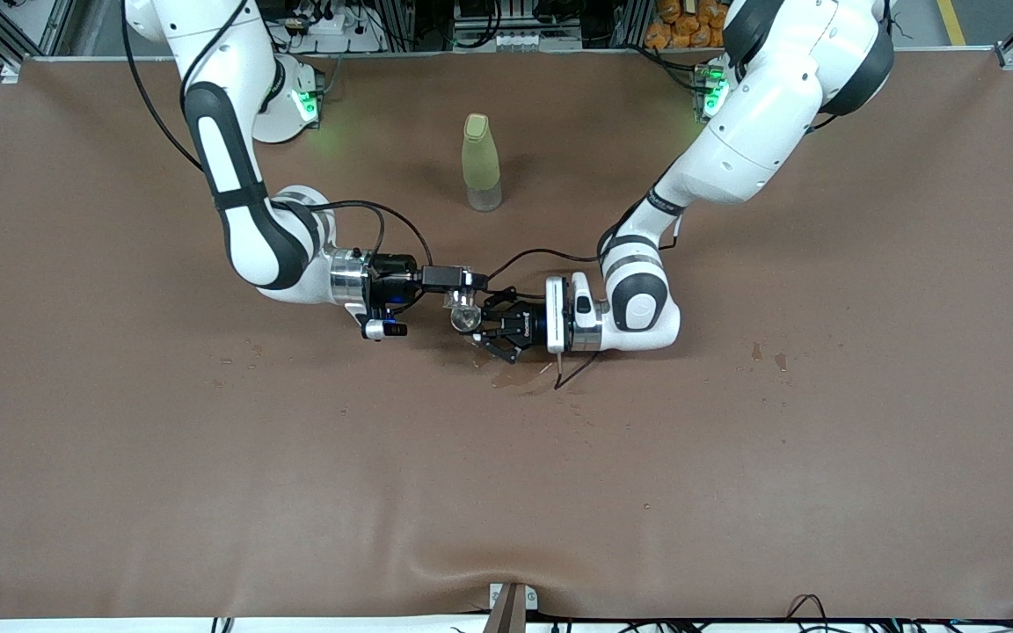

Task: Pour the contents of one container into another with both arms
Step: 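Turn the beaker upright with the right gripper while the left gripper draws the jigger back, then lower the beaker and the jigger onto the table with both grippers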

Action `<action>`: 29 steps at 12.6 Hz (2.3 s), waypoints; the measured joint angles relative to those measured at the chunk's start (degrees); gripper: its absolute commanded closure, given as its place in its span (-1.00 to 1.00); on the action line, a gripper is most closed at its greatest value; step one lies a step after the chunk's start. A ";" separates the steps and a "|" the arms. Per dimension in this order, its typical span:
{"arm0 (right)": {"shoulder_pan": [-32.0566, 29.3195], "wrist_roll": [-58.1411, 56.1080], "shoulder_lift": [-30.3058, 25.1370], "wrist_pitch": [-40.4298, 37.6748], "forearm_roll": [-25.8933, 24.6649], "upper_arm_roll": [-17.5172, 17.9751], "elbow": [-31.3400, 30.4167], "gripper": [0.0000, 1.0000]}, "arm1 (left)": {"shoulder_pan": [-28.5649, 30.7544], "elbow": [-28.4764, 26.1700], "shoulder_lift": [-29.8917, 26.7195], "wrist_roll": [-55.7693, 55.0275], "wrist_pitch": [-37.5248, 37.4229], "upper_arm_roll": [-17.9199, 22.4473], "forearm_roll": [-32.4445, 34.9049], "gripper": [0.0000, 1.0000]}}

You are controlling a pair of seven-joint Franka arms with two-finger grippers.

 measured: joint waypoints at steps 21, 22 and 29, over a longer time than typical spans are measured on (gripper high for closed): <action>-10.50 -72.16 -0.95 -24.84 -40.74 -25.32 11.64 1.00 | 44.55 -0.93 -0.62 -10.85 -22.98 0.30 47.23 1.00; -12.27 -76.14 -0.81 -25.34 -42.17 -25.35 11.61 1.00 | 47.15 -0.68 -0.62 -10.85 -23.72 0.33 49.51 1.00; -23.41 -101.87 4.42 -31.55 -47.69 -25.39 11.24 1.00 | 52.86 -0.88 1.23 -10.56 -24.97 0.56 53.95 1.00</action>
